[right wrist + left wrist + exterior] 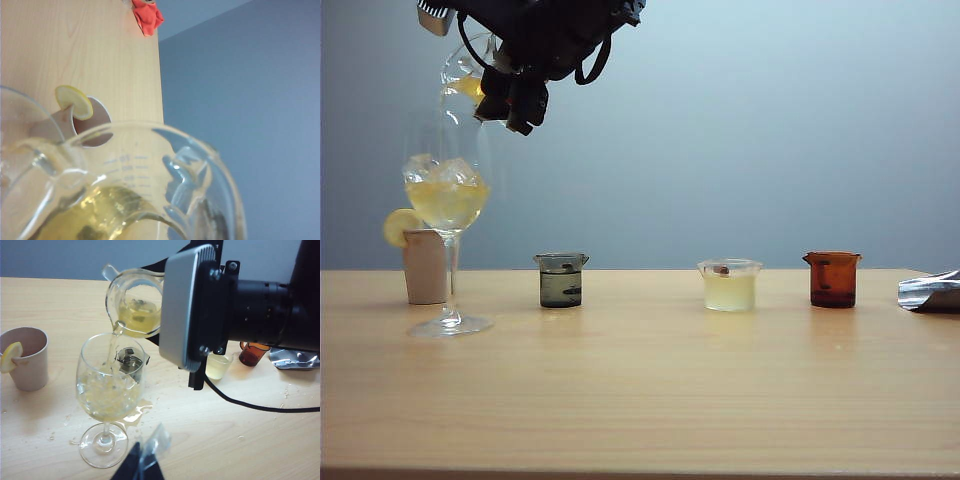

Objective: Pick up the second measuring cup from the left, pour the orange juice inside into the goblet, and finally put the measuring cup back in its original place.

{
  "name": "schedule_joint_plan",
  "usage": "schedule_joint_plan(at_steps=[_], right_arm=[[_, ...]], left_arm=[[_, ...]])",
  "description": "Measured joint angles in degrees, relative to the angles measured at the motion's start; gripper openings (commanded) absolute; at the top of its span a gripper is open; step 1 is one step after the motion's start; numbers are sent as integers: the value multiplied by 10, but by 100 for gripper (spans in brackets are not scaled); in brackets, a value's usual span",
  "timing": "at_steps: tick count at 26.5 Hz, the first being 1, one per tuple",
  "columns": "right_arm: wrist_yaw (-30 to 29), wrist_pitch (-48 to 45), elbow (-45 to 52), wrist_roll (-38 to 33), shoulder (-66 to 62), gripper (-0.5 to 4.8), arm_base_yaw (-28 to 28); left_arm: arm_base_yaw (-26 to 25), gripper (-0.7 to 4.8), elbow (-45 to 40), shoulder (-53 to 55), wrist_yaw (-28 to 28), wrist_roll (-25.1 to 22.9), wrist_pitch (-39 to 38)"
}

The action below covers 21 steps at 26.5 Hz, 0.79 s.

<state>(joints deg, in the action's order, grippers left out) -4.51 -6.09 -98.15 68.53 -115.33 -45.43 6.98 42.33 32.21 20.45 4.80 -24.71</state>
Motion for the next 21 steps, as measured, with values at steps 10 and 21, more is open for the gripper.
schedule_joint_plan(at_steps=[10, 21], right_arm=[[20, -7, 0, 82, -7, -1, -15], [34, -21, 0, 129, -8, -1, -16]], left_arm=[[0, -5, 0, 0, 0, 0, 0], [0, -5, 0, 0, 0, 0, 0]])
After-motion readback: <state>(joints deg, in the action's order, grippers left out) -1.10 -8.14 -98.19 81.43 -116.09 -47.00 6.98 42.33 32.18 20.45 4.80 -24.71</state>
